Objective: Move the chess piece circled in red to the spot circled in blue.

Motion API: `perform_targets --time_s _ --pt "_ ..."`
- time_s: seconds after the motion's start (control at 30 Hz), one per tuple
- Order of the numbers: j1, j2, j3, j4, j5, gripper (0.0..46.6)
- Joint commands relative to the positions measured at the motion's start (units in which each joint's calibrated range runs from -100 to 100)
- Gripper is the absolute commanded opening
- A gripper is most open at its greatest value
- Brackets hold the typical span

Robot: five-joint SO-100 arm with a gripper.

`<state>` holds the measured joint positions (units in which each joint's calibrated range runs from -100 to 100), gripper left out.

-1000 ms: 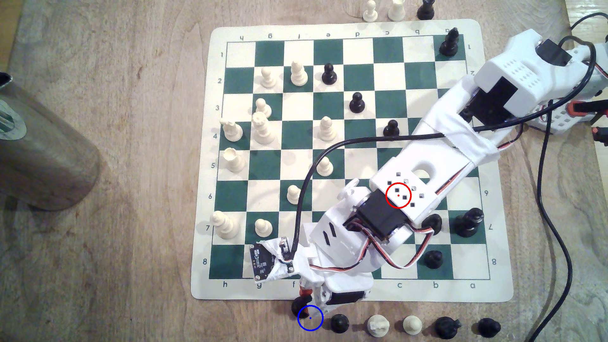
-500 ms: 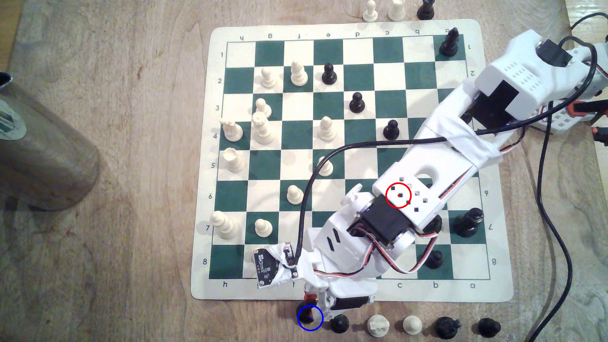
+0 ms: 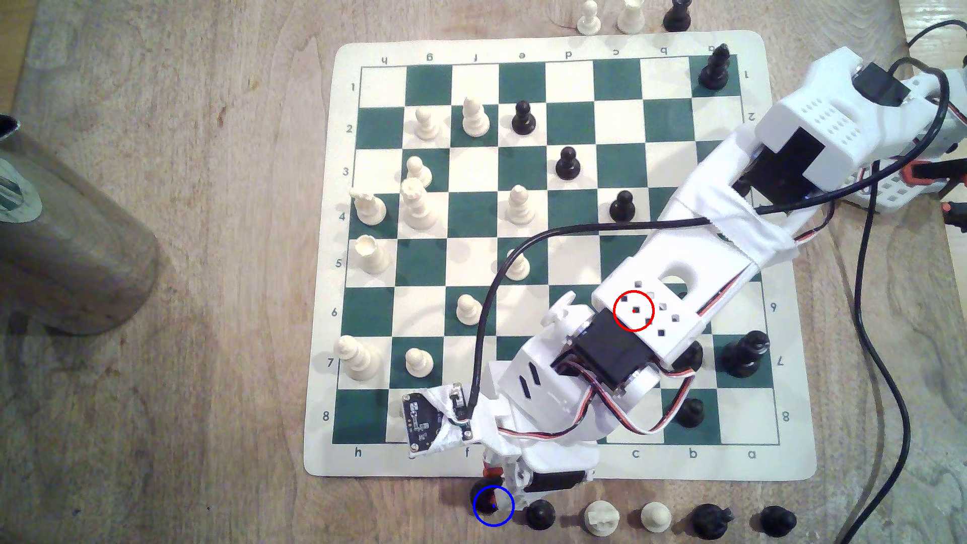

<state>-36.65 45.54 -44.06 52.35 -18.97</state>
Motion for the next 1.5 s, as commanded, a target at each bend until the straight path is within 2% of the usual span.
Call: perform_targets --time_s 0.0,0.1,0.23,0.63,1.03,1.1,1.33,1.47 --pt "-0.2 -1.7 -4.7 -1.4 -0.2 3.1" --pt "-0.2 -1.5 -4.7 -1.5 -0.3 5.6" --pt "-0.1 -1.1 -4.7 -1.6 -0.5 12.3" --pt "0.5 -2.6 -4.4 -1.6 -1.0 19.2" --pt "1.8 -15.1 9.7 -3.4 1.0 21.4" --pt "1.5 -19.9 16.8 -6.0 1.2 22.5" --pt "1.2 -29.4 25.6 -5.1 3.1 22.5" --pt "2.7 -38.6 37.7 -6.7 4.3 24.0"
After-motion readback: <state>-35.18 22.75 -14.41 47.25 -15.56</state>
